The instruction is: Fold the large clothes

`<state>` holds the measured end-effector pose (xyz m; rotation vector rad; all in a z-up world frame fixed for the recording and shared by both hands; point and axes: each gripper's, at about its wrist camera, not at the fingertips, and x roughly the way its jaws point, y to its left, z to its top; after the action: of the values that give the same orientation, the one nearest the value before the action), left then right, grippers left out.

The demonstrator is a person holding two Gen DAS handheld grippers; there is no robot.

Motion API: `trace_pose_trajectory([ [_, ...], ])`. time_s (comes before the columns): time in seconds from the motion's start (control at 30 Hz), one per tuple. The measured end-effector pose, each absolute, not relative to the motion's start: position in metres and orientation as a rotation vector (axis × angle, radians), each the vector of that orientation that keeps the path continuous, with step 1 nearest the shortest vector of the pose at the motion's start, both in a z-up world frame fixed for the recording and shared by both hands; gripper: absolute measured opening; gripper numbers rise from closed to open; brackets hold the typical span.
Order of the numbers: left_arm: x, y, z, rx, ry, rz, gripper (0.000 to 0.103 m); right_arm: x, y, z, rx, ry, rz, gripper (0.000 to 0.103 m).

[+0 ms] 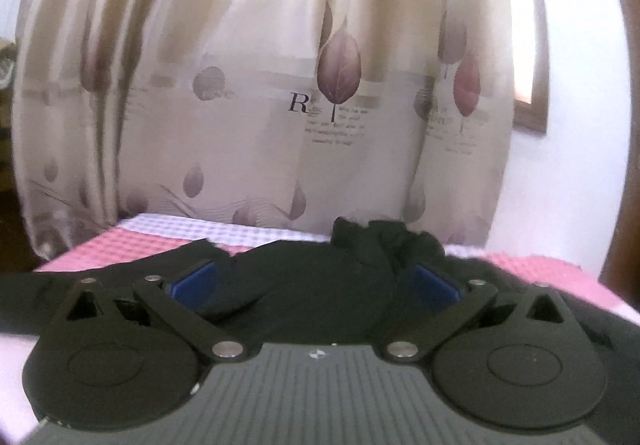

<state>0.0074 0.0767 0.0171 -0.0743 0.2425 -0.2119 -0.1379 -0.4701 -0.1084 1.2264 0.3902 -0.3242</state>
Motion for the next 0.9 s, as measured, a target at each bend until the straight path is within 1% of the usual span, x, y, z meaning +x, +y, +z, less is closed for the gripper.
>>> trace_pose_trajectory([
  [0.07, 0.03, 0.066, 0.01, -0.086, 0.244, -0.208, 0.103, -0.134, -0.472, -0.11, 1.22, 0.379, -0.375, 0.052],
  [0.17, 0.06, 0.058, -0.005, -0.115, 0.252, -0.21, 0.103, -0.126, -0.476, -0.117, 1.268, 0.369, -0.448, 0.066],
  [0.27, 0.092, 0.052, -0.023, -0.115, 0.34, -0.212, 0.103, -0.119, -0.476, -0.119, 1.299, 0.314, -0.515, 0.067],
  [0.3, 0.103, 0.049, -0.031, -0.085, 0.374, -0.223, 0.103, -0.114, -0.475, -0.12, 1.307, 0.294, -0.54, 0.068],
  [0.33, 0.11, 0.047, -0.038, -0.069, 0.389, -0.21, 0.103, -0.109, -0.475, -0.12, 1.318, 0.271, -0.551, 0.071],
  [0.37, 0.113, 0.048, -0.046, -0.066, 0.391, -0.191, 0.103, -0.105, -0.475, -0.121, 1.326, 0.25, -0.553, 0.078],
  [0.4, 0.116, 0.05, -0.054, -0.068, 0.395, -0.179, 0.103, -0.1, -0.475, -0.123, 1.331, 0.228, -0.559, 0.081],
  [0.43, 0.118, 0.051, -0.061, -0.08, 0.411, -0.177, 0.103, -0.096, -0.475, -0.123, 1.328, 0.212, -0.578, 0.081],
  [0.47, 0.12, 0.054, -0.065, -0.096, 0.437, -0.181, 0.103, -0.093, -0.475, -0.121, 1.317, 0.203, -0.6, 0.083],
  [0.53, 0.123, 0.056, -0.07, -0.114, 0.479, -0.171, 0.103, -0.09, -0.477, -0.118, 1.281, 0.193, -0.632, 0.083],
  [0.57, 0.124, 0.057, -0.07, -0.117, 0.48, -0.167, 0.103, -0.084, -0.479, -0.118, 1.259, 0.204, -0.629, 0.08],
  [0.6, 0.125, 0.059, -0.071, -0.126, 0.479, -0.168, 0.103, -0.078, -0.482, -0.12, 1.24, 0.227, -0.629, 0.058],
  [0.63, 0.125, 0.061, -0.071, -0.136, 0.483, -0.169, 0.103, -0.073, -0.488, -0.123, 1.229, 0.267, -0.63, 0.041],
  [0.67, 0.125, 0.062, -0.072, -0.143, 0.491, -0.167, 0.103, -0.068, -0.496, -0.128, 1.233, 0.313, -0.633, 0.011],
  [0.7, 0.125, 0.063, -0.073, -0.152, 0.497, -0.164, 0.103, -0.064, -0.505, -0.133, 1.258, 0.322, -0.631, 0.007],
  [0.77, 0.127, 0.066, -0.073, -0.183, 0.499, -0.162, 0.103, -0.053, -0.525, -0.126, 1.234, 0.322, -0.664, 0.007],
  [0.9, 0.127, 0.082, -0.076, -0.304, 0.502, -0.188, 0.103, -0.011, -0.561, -0.078, 1.219, 0.229, -0.7, 0.007],
])
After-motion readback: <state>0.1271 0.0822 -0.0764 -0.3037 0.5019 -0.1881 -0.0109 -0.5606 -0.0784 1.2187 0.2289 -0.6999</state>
